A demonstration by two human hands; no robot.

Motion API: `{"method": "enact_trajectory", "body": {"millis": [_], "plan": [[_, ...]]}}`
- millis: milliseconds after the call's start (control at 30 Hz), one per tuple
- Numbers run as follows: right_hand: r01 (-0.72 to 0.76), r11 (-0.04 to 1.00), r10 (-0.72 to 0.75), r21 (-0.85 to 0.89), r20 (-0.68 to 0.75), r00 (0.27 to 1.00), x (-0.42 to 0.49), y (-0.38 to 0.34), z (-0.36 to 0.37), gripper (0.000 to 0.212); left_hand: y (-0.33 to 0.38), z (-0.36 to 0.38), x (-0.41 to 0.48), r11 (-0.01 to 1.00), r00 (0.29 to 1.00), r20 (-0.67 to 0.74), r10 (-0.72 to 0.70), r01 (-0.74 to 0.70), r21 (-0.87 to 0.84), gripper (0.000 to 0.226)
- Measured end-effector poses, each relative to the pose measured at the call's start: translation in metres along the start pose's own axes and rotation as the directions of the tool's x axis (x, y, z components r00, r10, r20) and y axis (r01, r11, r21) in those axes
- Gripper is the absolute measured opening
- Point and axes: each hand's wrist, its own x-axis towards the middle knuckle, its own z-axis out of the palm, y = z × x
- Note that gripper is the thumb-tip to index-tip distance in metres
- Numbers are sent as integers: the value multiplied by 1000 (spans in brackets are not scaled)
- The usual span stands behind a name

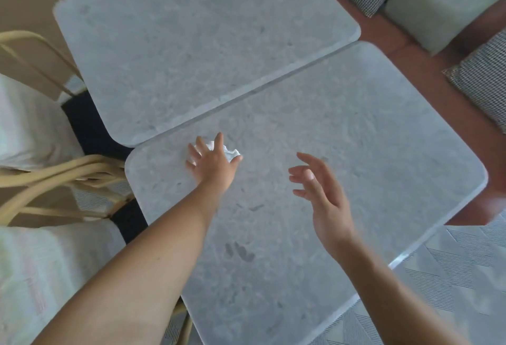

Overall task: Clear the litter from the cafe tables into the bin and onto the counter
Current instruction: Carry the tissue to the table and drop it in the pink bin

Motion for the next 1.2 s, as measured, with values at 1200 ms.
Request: {"method": "enact_trajectory", "body": {"millis": [1200], "plan": [[211, 975, -210, 62, -26, 977, -130, -55, -58, 45, 16, -137, -289, 678, 868, -311, 388, -497, -542, 27]]}}
